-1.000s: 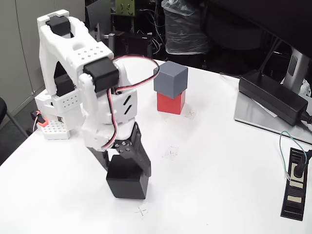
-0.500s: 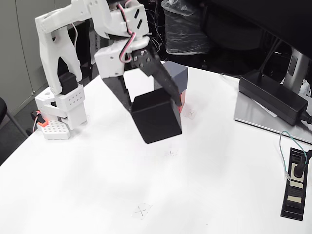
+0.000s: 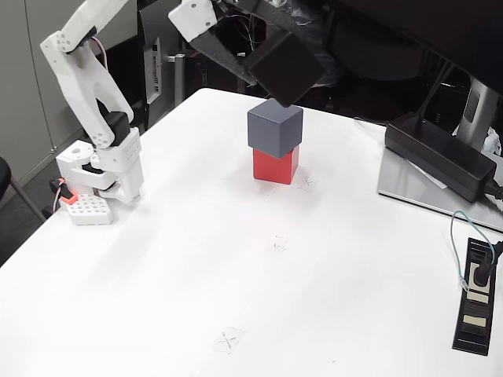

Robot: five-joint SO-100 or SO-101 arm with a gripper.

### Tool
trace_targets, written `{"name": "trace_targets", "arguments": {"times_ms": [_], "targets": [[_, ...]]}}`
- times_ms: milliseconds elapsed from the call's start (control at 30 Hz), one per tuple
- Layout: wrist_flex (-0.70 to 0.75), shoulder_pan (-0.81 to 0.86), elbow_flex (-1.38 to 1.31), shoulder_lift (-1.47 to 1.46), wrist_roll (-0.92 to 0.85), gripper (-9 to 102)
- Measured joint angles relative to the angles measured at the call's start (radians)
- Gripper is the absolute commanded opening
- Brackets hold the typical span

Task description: Stack the three blocks in an ordered color.

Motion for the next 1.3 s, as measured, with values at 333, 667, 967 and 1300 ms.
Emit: {"name": "trace_targets", "arguments": {"times_ms": [333,667,967,1300], "targets": [[0.000,-0.291,0.072,0.017,0.152,0],[0.000,-0.454,0.121,-0.037,0.261,0],[0.000,-0.394,0.130,-0.150,0.313,0],[-0.008,-0.402,0.222,-0.147,0.313,0]]}}
